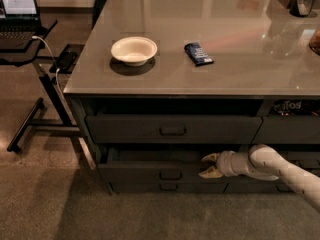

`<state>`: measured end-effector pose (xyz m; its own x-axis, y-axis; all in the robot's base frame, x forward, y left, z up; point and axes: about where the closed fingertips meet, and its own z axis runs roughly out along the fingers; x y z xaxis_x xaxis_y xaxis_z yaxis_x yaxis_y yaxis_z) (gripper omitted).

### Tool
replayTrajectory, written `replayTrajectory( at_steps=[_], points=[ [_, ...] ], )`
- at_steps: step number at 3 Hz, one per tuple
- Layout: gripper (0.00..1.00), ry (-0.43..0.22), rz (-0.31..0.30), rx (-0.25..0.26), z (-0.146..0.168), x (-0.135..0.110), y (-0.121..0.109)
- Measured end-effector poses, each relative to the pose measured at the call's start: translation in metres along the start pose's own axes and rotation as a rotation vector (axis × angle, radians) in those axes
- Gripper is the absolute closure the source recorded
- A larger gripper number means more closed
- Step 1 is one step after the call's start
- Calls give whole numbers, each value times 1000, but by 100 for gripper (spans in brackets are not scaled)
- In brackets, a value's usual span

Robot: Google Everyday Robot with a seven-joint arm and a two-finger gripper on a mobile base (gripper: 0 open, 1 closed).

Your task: Open middle drawer

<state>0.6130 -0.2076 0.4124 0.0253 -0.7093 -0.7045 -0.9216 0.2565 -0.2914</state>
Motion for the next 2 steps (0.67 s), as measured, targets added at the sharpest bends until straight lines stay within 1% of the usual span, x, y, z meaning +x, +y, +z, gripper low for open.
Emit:
replayTrajectory(
  at_steps=[1,2],
  points=[
    [100,-2,13,1,-5,0,9],
    [100,-2,13,1,-6,-1,10]
  ],
)
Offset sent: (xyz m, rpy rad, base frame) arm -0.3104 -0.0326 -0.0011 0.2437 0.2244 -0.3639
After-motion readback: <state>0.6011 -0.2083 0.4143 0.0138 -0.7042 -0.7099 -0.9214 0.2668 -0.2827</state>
